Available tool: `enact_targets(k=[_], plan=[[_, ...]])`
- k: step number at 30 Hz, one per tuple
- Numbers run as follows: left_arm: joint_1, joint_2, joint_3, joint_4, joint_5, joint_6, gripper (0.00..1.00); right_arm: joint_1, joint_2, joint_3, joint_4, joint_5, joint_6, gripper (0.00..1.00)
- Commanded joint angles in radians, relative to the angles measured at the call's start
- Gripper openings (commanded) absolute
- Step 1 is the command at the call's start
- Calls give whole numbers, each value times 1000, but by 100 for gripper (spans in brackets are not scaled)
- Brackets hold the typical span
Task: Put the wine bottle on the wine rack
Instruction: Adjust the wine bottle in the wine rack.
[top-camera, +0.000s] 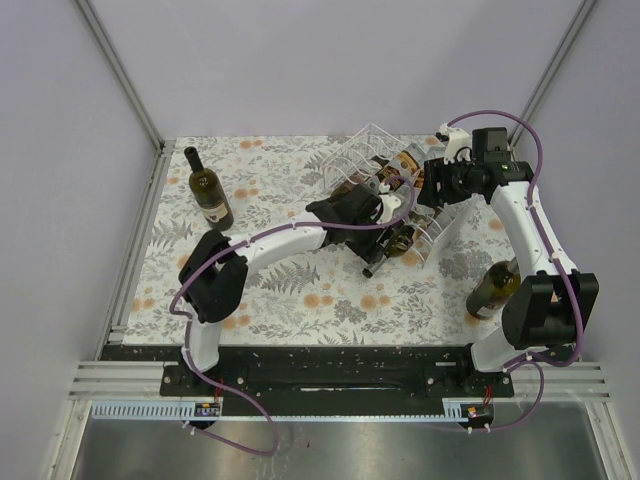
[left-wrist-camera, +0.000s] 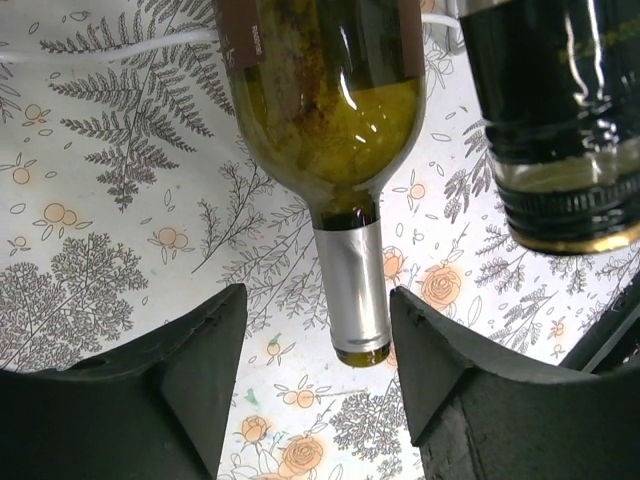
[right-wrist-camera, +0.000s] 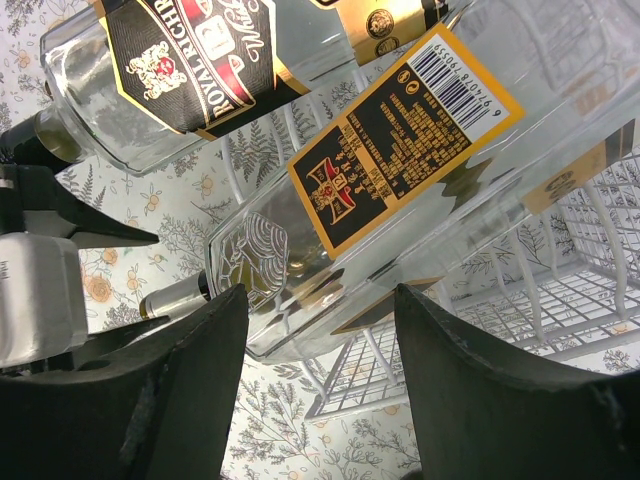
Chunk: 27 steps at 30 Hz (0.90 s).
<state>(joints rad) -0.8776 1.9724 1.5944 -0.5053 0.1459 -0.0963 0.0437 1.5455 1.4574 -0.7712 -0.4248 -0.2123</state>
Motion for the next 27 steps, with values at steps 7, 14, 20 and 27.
enact_targets(k=[7,14,20,27], plan=[[-1,-125,-68,36,55,53,64,12,4,-26,-114,24,-32,67],[-44,-204,-151,36,31,136,64,10,10,-23,-114,21,-32,67],[-93,-274,-243,45,-51,216,64,12,11,-23,-114,18,-35,67],[-106,-300,-367,175,-134,279,64,10,16,-26,-112,8,-33,67]])
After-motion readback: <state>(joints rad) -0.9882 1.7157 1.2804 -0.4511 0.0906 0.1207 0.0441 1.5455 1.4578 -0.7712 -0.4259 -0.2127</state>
